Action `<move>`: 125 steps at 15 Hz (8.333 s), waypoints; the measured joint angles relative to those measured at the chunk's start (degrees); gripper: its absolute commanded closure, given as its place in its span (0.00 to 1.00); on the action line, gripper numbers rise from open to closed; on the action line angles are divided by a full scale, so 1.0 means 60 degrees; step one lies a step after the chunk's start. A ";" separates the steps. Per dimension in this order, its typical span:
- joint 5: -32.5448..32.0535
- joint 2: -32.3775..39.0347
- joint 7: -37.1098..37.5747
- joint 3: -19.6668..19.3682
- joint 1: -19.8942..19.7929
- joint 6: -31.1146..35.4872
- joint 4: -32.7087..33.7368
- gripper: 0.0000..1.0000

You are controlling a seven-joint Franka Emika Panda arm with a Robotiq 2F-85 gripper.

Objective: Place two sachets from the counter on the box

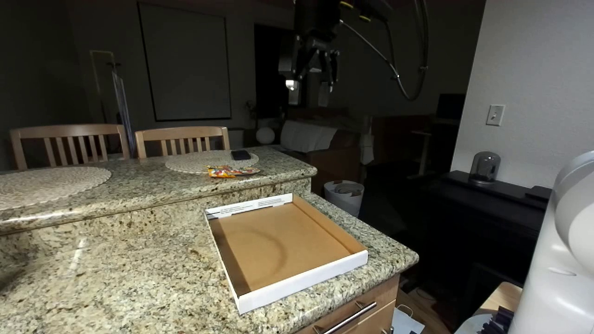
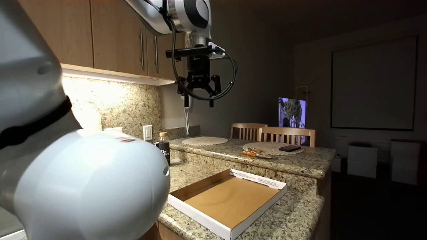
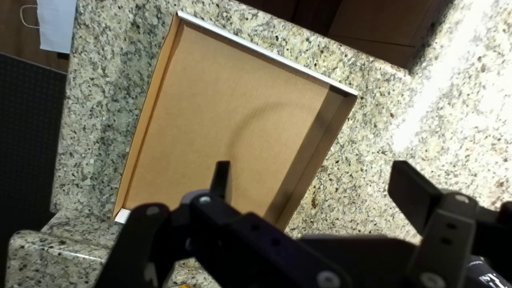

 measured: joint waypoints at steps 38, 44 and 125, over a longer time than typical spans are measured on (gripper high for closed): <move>-0.1340 0.8412 0.1715 -0.0296 -0.0303 0.1984 0.7745 0.00; -0.1315 1.0772 0.2064 -0.0620 -0.0289 0.1792 1.0004 0.00; -0.3620 1.4219 0.2240 -0.2757 0.0632 0.1465 1.2916 0.00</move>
